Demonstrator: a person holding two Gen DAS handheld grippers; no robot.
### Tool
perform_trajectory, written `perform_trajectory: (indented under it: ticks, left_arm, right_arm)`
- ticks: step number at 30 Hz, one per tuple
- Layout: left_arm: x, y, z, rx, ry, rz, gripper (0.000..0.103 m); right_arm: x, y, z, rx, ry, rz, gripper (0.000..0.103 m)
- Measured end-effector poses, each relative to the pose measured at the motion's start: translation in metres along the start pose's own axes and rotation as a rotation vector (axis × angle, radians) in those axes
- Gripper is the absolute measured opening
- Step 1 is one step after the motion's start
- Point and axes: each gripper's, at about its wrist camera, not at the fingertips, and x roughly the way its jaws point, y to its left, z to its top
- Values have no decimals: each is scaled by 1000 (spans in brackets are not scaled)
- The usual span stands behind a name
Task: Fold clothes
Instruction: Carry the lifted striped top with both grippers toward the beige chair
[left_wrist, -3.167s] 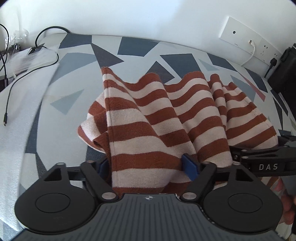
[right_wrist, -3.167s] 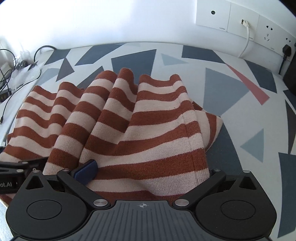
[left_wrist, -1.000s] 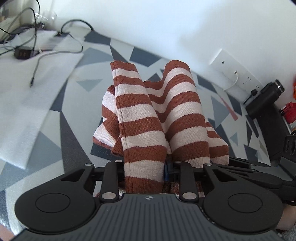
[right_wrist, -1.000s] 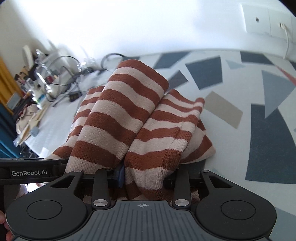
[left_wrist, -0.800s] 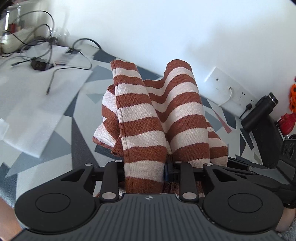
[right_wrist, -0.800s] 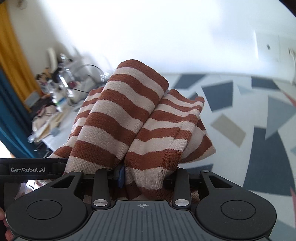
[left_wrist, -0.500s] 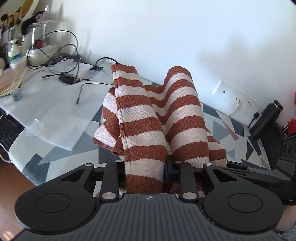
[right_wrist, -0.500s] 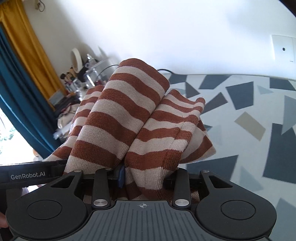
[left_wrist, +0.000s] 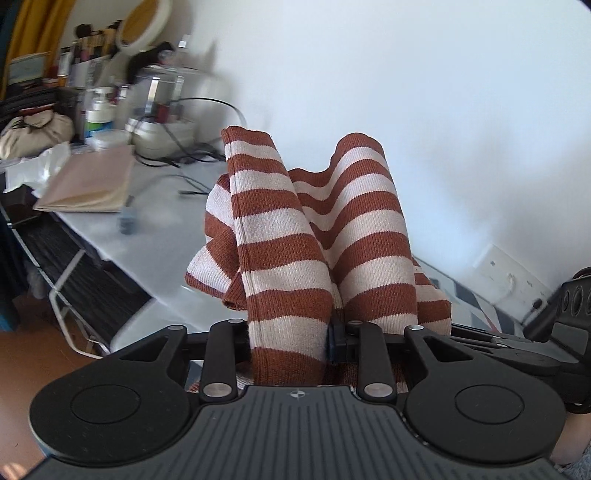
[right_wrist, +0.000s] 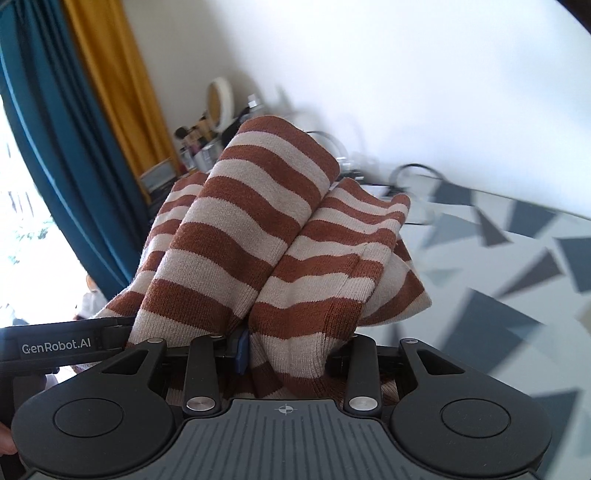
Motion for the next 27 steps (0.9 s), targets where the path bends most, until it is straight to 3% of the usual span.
perform_trajectory:
  ticks: [6, 12, 27]
  left_arm:
    - [-17, 99, 40, -52, 17, 52, 28]
    - [-45, 182, 59, -127, -14, 129, 28]
    - [-113, 388, 81, -389, -42, 451, 28]
  right_arm:
    - [83, 78, 24, -36, 56, 45, 32]
    - [152, 157, 37, -63, 101, 123, 32]
    - [344, 353, 40, -222, 349, 419, 32]
